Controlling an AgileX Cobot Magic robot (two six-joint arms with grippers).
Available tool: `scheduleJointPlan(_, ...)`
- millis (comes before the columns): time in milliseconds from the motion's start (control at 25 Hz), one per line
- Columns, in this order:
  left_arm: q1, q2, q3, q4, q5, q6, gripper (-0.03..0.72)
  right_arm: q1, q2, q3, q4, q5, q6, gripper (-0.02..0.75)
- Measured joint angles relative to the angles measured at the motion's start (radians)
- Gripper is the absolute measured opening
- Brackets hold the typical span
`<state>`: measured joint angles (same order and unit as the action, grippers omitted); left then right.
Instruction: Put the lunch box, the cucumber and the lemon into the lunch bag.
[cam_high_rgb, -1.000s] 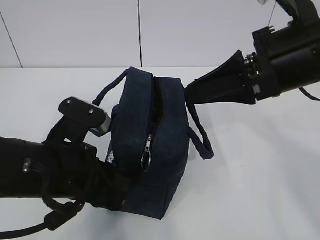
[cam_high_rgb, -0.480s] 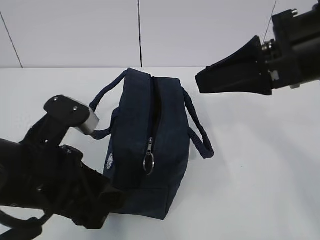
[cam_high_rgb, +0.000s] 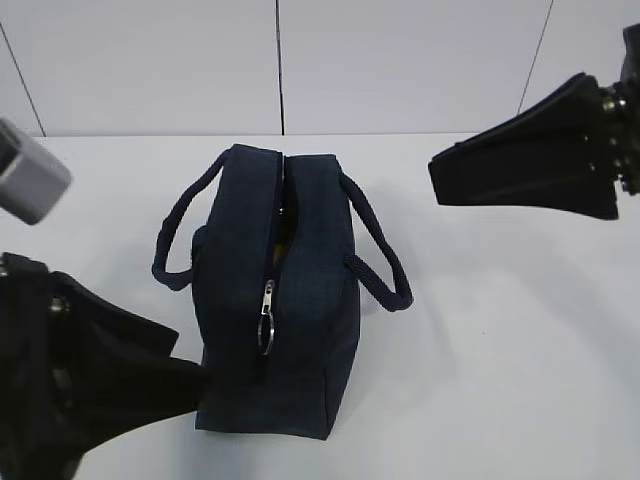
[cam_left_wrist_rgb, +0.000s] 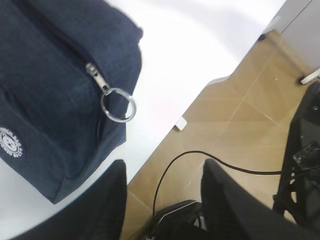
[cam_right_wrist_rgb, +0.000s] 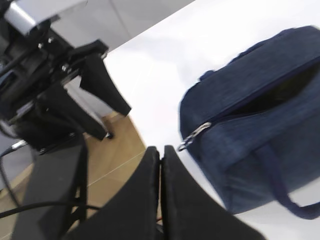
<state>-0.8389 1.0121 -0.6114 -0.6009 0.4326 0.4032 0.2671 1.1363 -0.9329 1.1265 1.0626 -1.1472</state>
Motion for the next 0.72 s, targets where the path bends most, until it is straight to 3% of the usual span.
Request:
scheduleJointPlan(200,0.0,-0.126,0.0,0.017,0.04,-0.02,0.353,0.0,-0.003,0.002,0.067,0.123,0.018,0.007)
scheduleJointPlan(440,0.0,-0.264,0.0,0.024,0.059,-0.055,0.353,0.018,-0.003,0.002,0.103,0.142,0.022,0.007)
scheduleJointPlan(560,0.0,-0.31,0.0,0.048,0.074,-0.098,0.353,0.104,-0.016,0.005,0.061,0.069,0.051,0.007)
scheduleJointPlan(720,0.0,-0.346,0.0,0.115,0.112,-0.18,0.352,0.274,-0.027,0.008,-0.042,-0.185,0.165,0.006)
